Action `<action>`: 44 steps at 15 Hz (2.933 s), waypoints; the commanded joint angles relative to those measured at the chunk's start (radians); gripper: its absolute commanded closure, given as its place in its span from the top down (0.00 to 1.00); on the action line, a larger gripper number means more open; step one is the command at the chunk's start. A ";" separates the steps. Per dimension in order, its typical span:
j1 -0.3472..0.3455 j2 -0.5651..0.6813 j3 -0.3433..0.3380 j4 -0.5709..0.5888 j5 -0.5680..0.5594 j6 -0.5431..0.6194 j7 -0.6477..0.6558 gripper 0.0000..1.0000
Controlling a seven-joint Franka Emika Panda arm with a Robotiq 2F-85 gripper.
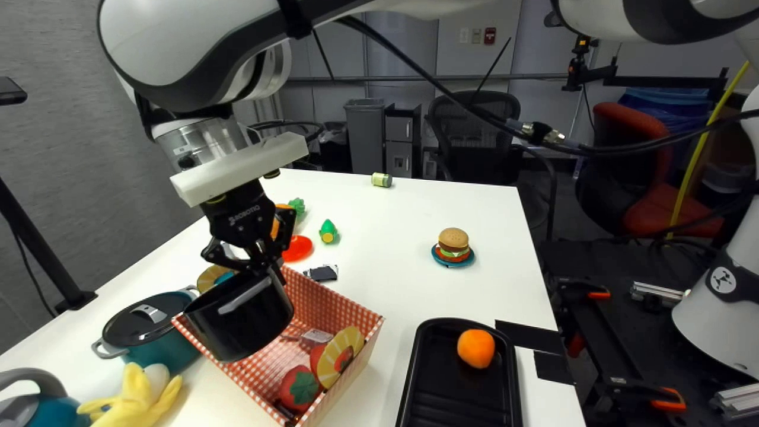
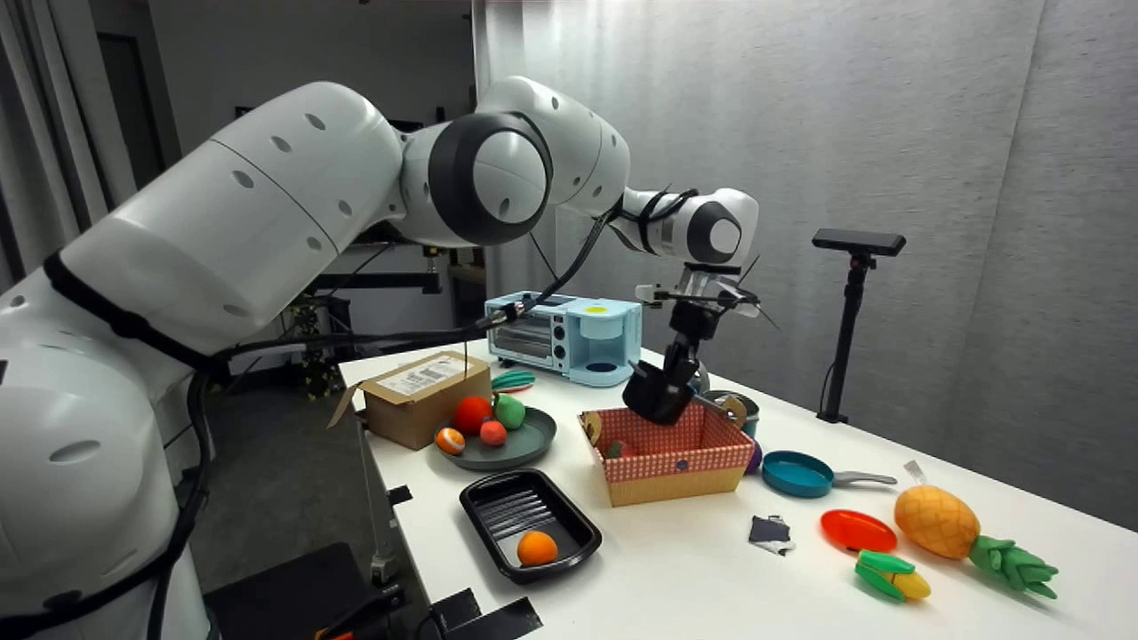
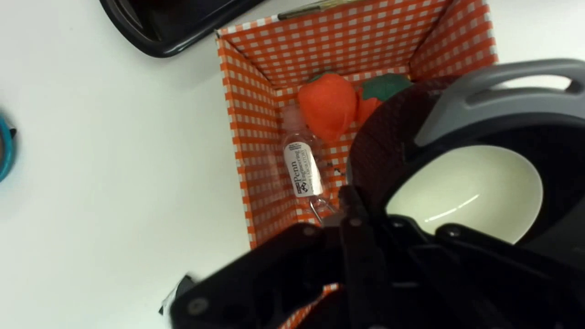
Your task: Remove the pot from the box and pick up the orange plush toy
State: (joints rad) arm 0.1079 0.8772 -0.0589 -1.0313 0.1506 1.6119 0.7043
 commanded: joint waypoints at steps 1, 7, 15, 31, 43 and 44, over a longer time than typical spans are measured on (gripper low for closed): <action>-0.006 -0.084 -0.023 -0.075 -0.022 0.061 0.041 0.01; -0.038 -0.242 -0.074 -0.291 -0.027 0.218 0.098 0.01; -0.095 -0.440 -0.117 -0.656 -0.025 0.399 0.122 0.01; -0.149 -0.449 -0.157 -0.909 -0.149 0.533 0.061 0.01; -0.138 -0.397 -0.132 -0.905 -0.169 0.521 -0.022 0.28; -0.137 -0.394 -0.131 -0.905 -0.170 0.521 -0.027 0.29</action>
State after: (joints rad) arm -0.0284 0.4778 -0.1968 -1.9371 -0.0043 2.1141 0.7045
